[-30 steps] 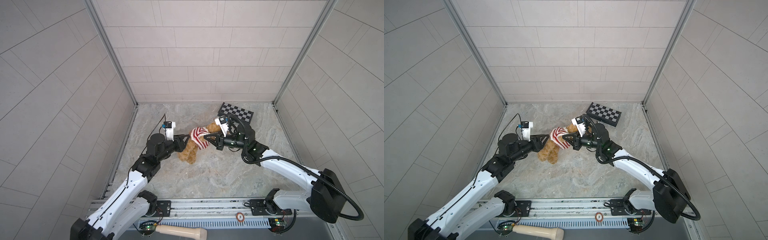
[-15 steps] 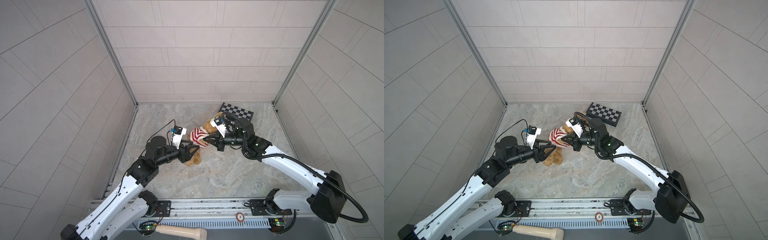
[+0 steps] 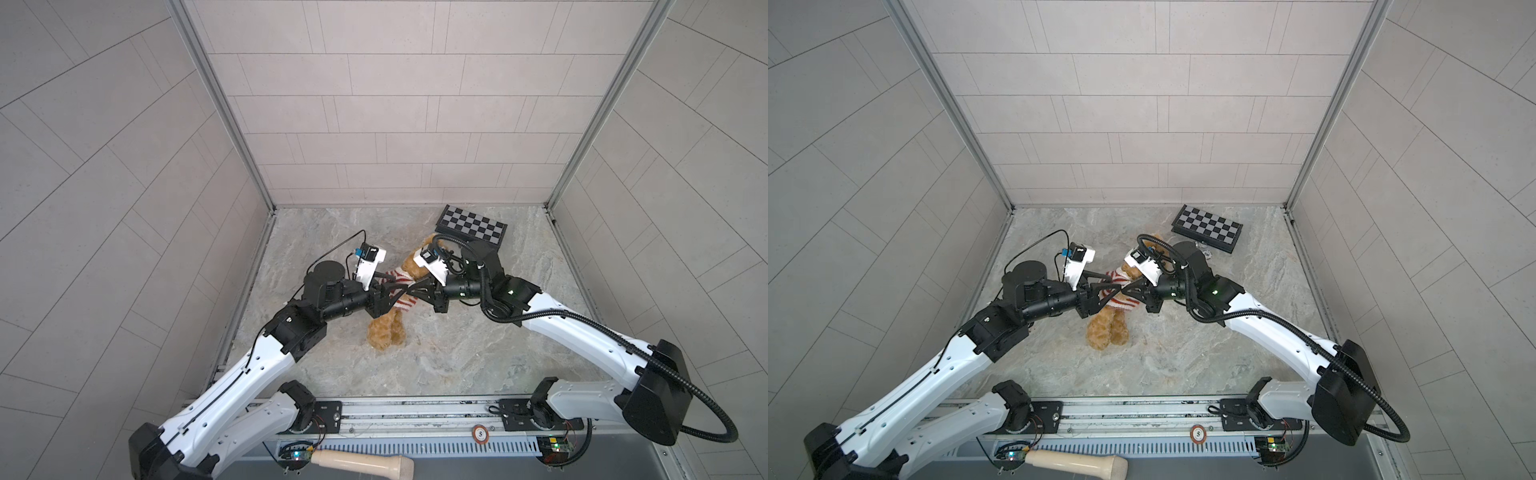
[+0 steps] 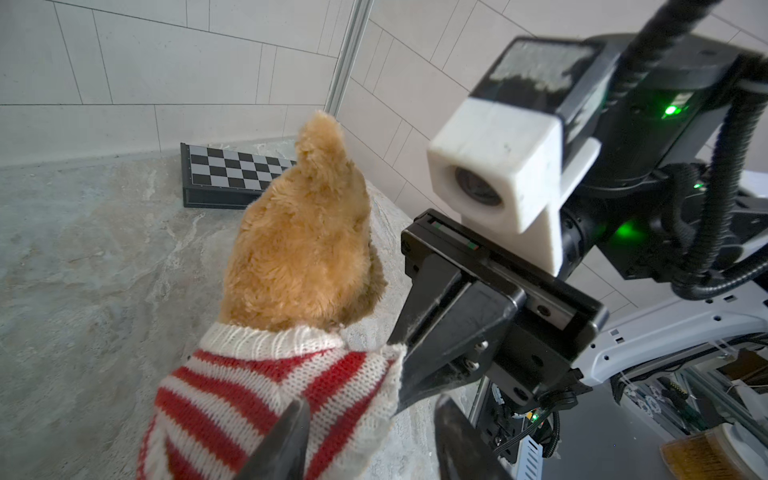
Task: Dress the teddy bear
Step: 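Hold the sweater with both grippers and pull it down over the bear's back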
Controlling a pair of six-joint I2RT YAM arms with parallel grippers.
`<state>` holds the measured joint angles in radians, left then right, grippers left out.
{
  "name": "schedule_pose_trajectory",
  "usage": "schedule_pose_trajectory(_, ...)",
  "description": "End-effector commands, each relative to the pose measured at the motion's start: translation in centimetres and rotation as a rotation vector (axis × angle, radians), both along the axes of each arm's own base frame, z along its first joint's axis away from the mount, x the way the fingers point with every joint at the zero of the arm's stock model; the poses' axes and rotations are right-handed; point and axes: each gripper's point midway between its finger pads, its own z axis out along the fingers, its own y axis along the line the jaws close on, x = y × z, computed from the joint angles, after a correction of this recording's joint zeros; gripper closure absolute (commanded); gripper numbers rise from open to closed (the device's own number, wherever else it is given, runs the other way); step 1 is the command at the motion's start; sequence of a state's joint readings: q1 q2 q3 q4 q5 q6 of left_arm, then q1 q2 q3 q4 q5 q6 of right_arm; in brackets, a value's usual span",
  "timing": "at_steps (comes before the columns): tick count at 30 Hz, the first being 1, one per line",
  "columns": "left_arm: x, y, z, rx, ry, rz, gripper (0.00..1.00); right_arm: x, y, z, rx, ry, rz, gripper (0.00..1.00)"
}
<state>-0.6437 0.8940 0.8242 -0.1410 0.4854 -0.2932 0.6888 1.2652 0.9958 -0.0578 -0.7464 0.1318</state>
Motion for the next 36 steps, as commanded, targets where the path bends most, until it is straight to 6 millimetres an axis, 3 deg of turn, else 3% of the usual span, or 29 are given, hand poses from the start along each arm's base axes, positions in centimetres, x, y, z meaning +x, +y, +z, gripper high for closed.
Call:
schedule_pose_trajectory(1,0.2,-0.2,0.7,0.034,-0.046,0.007,0.48,-0.4,0.1,1.9,0.034,-0.091,0.023,1.00)
schedule_pose_trajectory(7,0.9,-0.5,-0.1,0.074,-0.037,0.021,0.57,-0.7,0.0,2.0,0.037,-0.102,0.028,1.00)
schedule_pose_trajectory(14,1.7,-0.5,-0.3,0.099,-0.041,0.044,0.94,-1.2,-0.4,2.2,0.045,-0.123,0.034,1.00)
schedule_pose_trajectory(16,1.8,-0.4,0.1,0.095,-0.052,0.054,1.00,-1.3,-0.5,2.1,0.045,-0.129,0.035,1.00)
schedule_pose_trajectory(21,2.9,0.7,0.3,0.116,-0.075,0.140,1.00,-1.7,-0.6,2.0,0.047,-0.144,0.051,1.00)
schedule_pose_trajectory(25,1.7,-0.5,1.0,0.066,-0.074,0.047,0.99,-1.8,-0.9,1.9,0.046,-0.144,0.045,1.00)
schedule_pose_trajectory(27,0.2,-1.2,1.2,0.038,-0.068,-0.031,0.80,-1.9,-1.0,1.9,0.044,-0.148,0.046,1.00)
schedule_pose_trajectory(30,-1.4,-0.9,-0.2,0.111,-0.085,-0.048,0.54,-2.1,-1.1,1.9,0.042,-0.159,0.054,1.00)
schedule_pose_trajectory(33,-1.6,-0.4,-1.7,0.182,-0.093,-0.018,0.48,-2.1,-1.0,1.7,0.036,-0.157,0.056,1.00)
schedule_pose_trajectory(36,-1.2,-0.4,-1.6,0.198,-0.115,0.013,0.51,-2.1,-0.8,1.9,0.041,-0.156,0.067,1.00)
